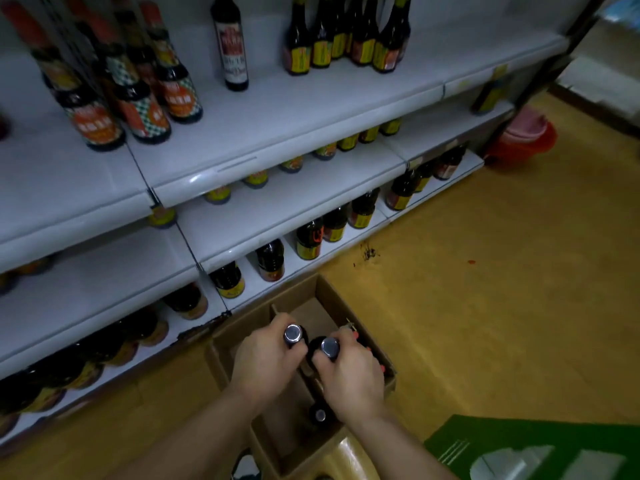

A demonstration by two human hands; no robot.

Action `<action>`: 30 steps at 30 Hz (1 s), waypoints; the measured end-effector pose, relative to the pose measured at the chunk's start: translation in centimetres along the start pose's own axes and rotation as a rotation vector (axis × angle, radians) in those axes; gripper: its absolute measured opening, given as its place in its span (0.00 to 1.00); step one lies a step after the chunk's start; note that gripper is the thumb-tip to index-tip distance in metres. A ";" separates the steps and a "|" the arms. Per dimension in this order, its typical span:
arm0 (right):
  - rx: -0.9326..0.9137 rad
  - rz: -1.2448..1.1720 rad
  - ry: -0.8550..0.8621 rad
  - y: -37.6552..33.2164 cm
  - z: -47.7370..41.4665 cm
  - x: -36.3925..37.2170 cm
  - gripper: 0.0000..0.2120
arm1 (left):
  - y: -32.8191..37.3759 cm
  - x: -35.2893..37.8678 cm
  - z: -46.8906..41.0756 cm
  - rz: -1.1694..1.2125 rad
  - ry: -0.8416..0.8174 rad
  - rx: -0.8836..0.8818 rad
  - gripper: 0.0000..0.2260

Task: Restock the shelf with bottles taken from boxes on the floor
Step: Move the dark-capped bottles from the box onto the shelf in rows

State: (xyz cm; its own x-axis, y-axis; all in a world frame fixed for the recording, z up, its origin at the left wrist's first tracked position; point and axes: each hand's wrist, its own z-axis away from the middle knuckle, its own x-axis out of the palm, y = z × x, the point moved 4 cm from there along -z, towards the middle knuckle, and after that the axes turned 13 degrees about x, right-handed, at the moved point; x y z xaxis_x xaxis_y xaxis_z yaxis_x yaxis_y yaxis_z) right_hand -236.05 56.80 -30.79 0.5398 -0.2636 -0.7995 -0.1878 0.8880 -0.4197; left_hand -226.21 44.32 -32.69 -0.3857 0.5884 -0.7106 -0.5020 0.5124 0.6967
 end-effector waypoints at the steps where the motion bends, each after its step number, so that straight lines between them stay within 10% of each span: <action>1: -0.019 -0.010 0.011 -0.6 0.5 -1.0 0.10 | 0.9 -1.2 0.2 -0.002 0.021 0.008 0.07; 30: -0.456 -0.071 0.104 -13.2 11.1 -23.0 0.12 | 20.2 -23.1 6.2 -0.008 0.363 0.117 0.13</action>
State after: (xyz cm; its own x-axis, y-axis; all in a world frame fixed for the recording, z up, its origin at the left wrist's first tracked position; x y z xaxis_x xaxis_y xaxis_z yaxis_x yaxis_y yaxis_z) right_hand -236.87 55.31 -2.11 0.4837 -0.3748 -0.7909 -0.5071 0.6165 -0.6023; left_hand -222.65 44.95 -1.62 -0.6418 0.3346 -0.6900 -0.4224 0.5967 0.6823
